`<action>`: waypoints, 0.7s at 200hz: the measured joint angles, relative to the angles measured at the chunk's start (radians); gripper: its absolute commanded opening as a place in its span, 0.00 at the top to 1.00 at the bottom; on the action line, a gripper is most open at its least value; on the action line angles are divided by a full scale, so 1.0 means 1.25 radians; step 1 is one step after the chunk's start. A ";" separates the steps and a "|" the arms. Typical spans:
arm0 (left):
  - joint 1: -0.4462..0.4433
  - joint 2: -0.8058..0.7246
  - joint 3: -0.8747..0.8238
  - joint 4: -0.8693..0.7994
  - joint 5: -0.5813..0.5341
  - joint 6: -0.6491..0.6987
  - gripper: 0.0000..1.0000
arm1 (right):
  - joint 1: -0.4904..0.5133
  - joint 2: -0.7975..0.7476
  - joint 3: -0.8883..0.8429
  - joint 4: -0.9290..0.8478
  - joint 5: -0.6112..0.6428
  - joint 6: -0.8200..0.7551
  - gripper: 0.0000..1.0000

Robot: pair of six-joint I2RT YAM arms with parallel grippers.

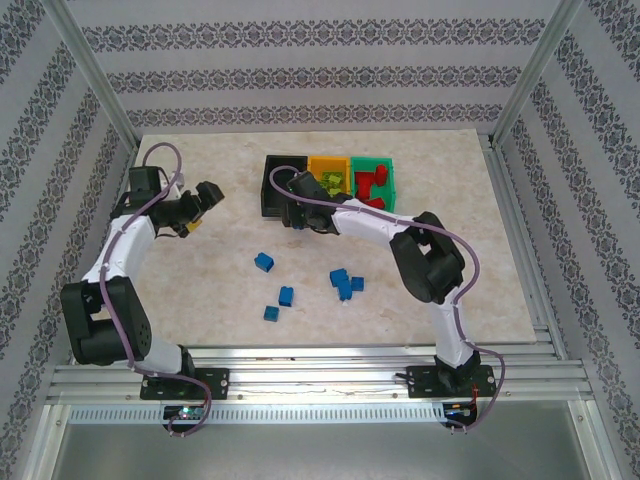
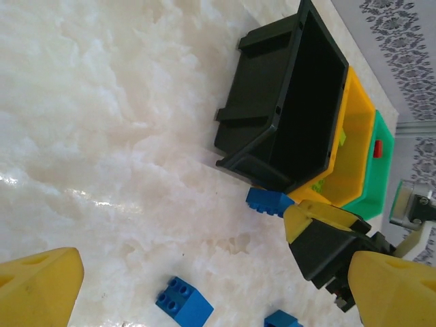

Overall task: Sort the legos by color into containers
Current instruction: Turn over the lego at the center of the table.

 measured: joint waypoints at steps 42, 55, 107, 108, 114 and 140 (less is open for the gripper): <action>0.007 0.001 -0.002 0.001 0.064 0.022 0.00 | 0.036 0.029 0.045 -0.051 0.073 0.000 0.45; 0.006 -0.004 -0.003 0.001 0.069 0.030 0.00 | 0.041 0.035 0.049 -0.054 0.096 0.001 0.45; -0.045 -0.009 -0.003 -0.009 0.065 0.072 0.00 | 0.042 0.040 0.052 -0.066 0.139 0.006 0.48; -0.048 -0.009 -0.003 -0.011 0.065 0.074 0.00 | 0.042 0.040 0.052 -0.066 0.141 0.006 0.48; -0.054 -0.009 -0.003 -0.015 0.063 0.078 0.00 | 0.042 0.041 0.053 -0.067 0.143 0.006 0.48; -0.077 -0.009 -0.003 -0.028 0.050 0.099 0.00 | 0.042 0.048 0.055 -0.076 0.150 0.006 0.48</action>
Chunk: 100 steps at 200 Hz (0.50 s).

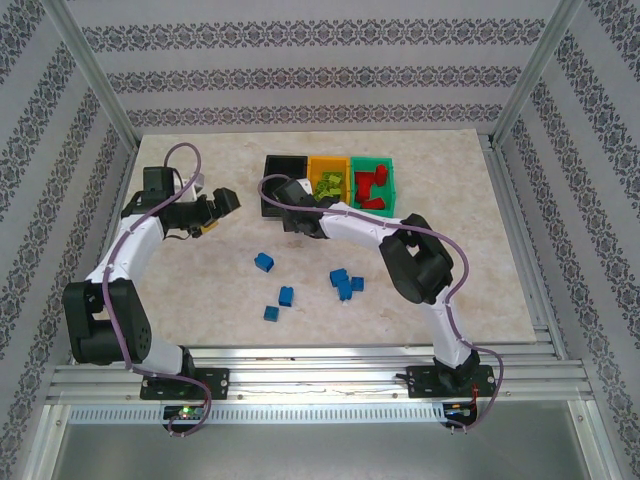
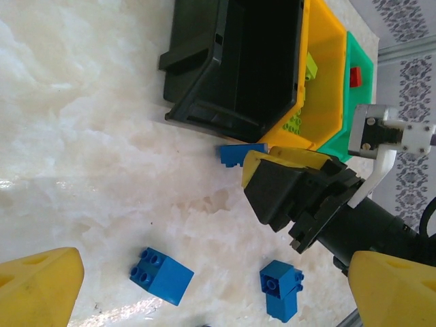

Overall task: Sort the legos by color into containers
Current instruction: Turn over the lego at the center of the table.

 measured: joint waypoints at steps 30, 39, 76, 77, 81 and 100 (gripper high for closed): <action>-0.006 0.000 0.000 -0.012 -0.012 0.017 0.00 | 0.000 0.016 0.002 -0.014 0.003 0.001 0.47; -0.006 0.000 0.000 -0.012 -0.014 0.018 0.00 | 0.000 0.015 0.004 -0.015 0.006 0.002 0.46; -0.008 0.000 0.000 -0.012 -0.018 0.025 0.00 | 0.000 0.016 -0.009 -0.001 0.006 0.021 0.45; -0.008 0.000 0.000 -0.012 -0.018 0.025 0.00 | 0.000 0.016 -0.009 0.001 0.006 0.022 0.45; -0.009 0.000 0.000 -0.012 -0.018 0.026 0.00 | 0.000 0.015 -0.013 0.005 0.006 0.023 0.45; -0.014 0.000 0.000 -0.013 -0.018 0.029 0.00 | 0.000 0.014 -0.022 0.025 0.004 0.034 0.42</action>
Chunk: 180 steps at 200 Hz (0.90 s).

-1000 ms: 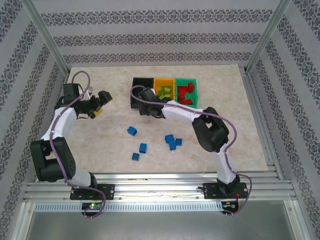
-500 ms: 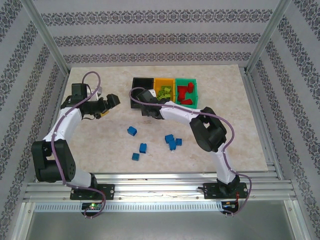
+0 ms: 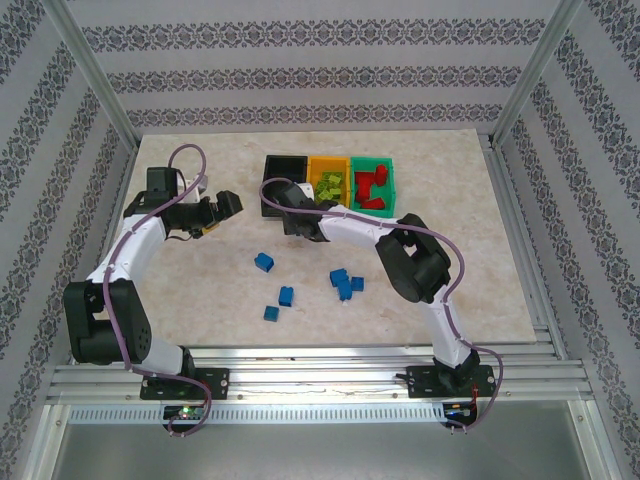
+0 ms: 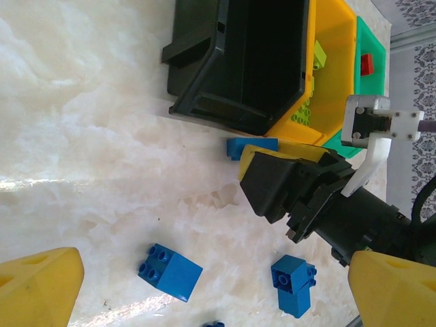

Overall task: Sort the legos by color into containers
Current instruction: Turn over the lego at the center of the table, then pick up the lego from the center of the table.

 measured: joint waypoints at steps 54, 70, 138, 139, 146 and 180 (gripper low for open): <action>-0.003 0.000 0.000 -0.005 -0.002 0.007 0.00 | 0.000 0.013 -0.002 0.005 -0.016 0.008 0.40; -0.003 0.000 0.000 -0.006 -0.002 0.009 0.00 | 0.000 0.033 -0.001 -0.002 -0.023 0.008 0.40; -0.003 0.000 0.000 -0.017 -0.002 0.009 0.00 | -0.002 0.040 0.003 -0.003 -0.023 0.000 0.63; -0.003 0.000 0.000 -0.017 -0.002 0.009 0.00 | -0.002 0.040 0.003 -0.003 -0.023 0.002 0.64; -0.003 0.000 0.000 -0.018 -0.002 0.010 0.00 | -0.002 0.040 0.003 -0.002 -0.023 -0.001 0.68; -0.003 0.000 0.000 -0.018 -0.002 0.012 0.00 | 0.004 0.030 -0.013 0.021 -0.035 -0.020 0.72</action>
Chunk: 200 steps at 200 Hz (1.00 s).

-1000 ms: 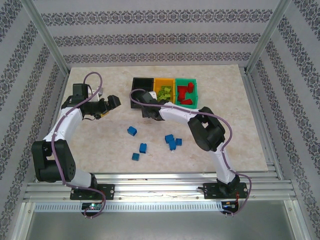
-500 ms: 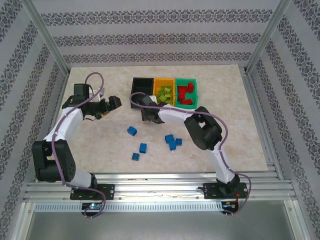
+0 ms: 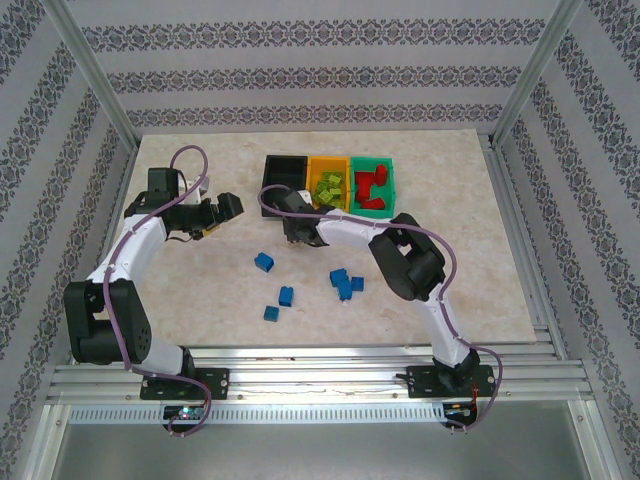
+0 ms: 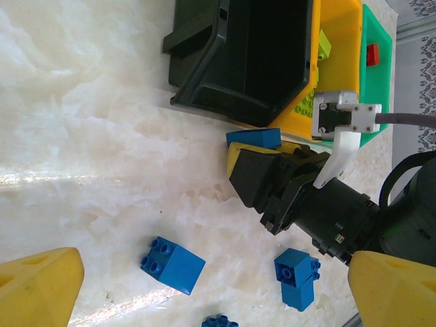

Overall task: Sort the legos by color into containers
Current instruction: Pick up the lego from the center of the table, then place the lego in the container.

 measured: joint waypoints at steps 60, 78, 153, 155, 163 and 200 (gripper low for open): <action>0.000 0.000 0.000 0.000 0.000 0.003 0.00 | 0.029 -0.075 0.015 -0.001 0.001 -0.043 0.69; 0.000 0.000 0.000 -0.001 0.000 0.003 0.00 | 0.026 -0.074 0.075 -0.002 0.001 -0.057 0.66; -0.003 0.000 0.000 -0.005 -0.018 0.015 0.00 | -0.048 -0.002 0.282 -0.028 -0.042 -0.072 0.46; -0.004 0.000 0.000 -0.006 -0.018 0.015 0.01 | -0.047 -0.004 0.276 -0.026 -0.042 -0.072 0.46; -0.005 0.000 0.000 -0.006 -0.018 0.015 0.00 | -0.044 -0.013 0.244 -0.022 -0.044 -0.072 0.46; -0.005 0.000 0.000 -0.007 -0.019 0.015 0.00 | -0.019 -0.125 -0.004 -0.005 -0.067 -0.072 0.46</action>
